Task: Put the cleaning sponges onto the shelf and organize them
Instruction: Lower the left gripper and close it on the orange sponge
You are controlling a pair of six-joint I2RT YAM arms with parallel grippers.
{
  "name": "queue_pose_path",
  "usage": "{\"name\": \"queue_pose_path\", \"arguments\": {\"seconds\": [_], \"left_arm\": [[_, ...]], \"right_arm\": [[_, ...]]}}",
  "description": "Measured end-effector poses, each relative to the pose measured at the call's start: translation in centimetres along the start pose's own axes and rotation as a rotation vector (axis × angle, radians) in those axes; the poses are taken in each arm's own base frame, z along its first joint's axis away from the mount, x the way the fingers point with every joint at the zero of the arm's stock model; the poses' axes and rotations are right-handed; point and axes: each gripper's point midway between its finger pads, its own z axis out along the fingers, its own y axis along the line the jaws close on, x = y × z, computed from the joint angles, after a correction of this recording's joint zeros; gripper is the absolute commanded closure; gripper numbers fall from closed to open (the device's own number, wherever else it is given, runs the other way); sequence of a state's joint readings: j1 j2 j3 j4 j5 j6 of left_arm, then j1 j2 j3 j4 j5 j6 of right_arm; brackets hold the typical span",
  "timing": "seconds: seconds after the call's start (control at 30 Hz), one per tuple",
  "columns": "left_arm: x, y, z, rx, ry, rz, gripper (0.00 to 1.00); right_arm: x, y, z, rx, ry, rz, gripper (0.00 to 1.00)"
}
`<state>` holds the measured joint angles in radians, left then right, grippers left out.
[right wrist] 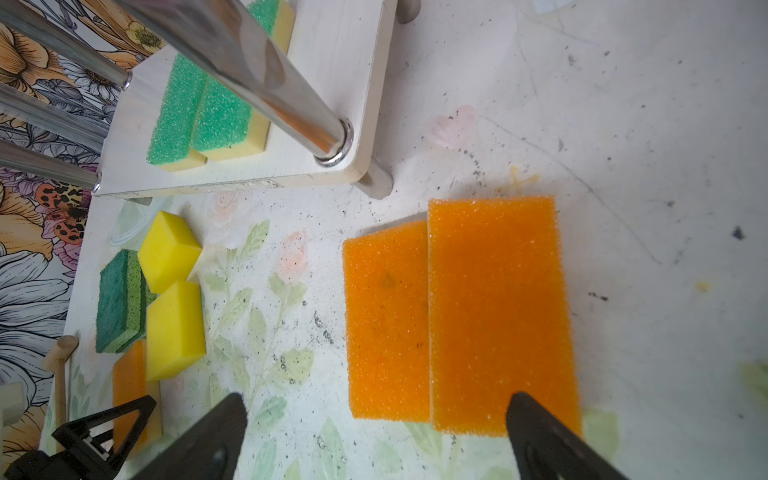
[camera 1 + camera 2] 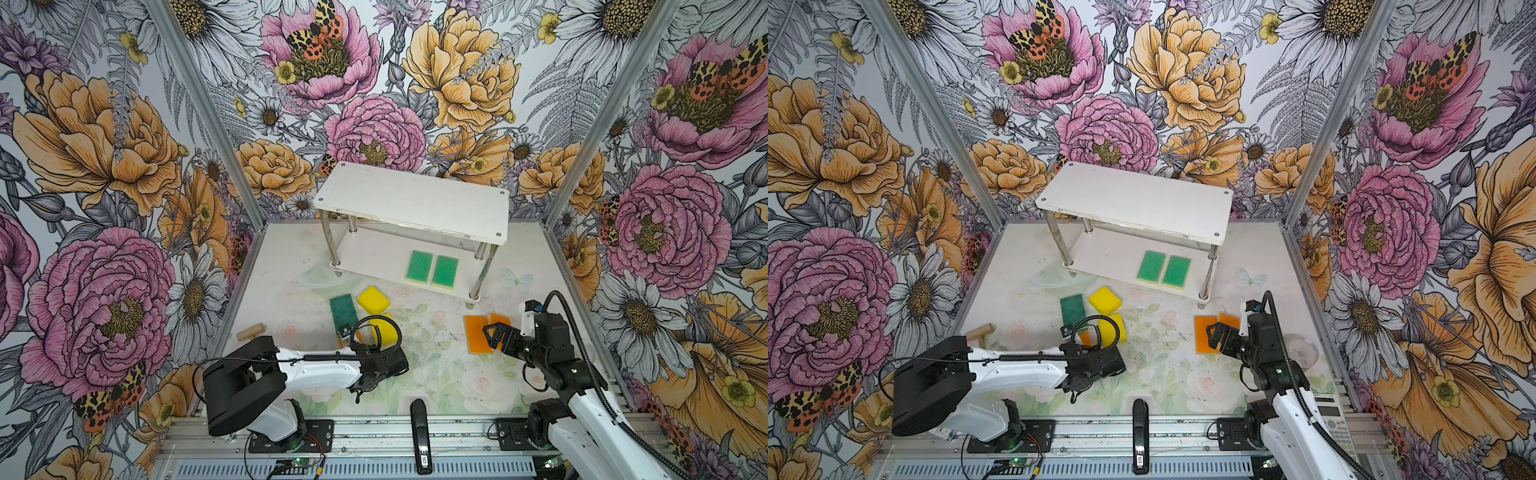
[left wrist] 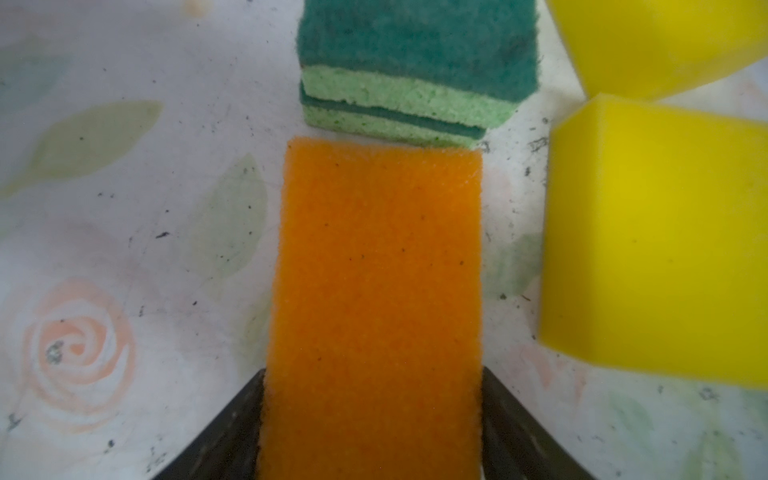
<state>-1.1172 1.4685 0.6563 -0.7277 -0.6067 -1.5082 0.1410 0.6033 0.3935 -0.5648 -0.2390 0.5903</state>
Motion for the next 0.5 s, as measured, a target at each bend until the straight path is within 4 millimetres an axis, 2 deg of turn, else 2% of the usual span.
{"name": "queue_pose_path", "arguments": {"seconds": [0.3,0.5], "left_arm": [[0.0,-0.2,-0.2,0.007,-0.006,0.016,0.36],[0.0,-1.7,-1.0,0.048,-0.005,0.053,0.37]], "right_arm": [[0.0,0.0,0.0,-0.001,-0.002,0.000,0.00],[0.0,0.0,0.0,-0.001,-0.001,0.000,0.00]]}}
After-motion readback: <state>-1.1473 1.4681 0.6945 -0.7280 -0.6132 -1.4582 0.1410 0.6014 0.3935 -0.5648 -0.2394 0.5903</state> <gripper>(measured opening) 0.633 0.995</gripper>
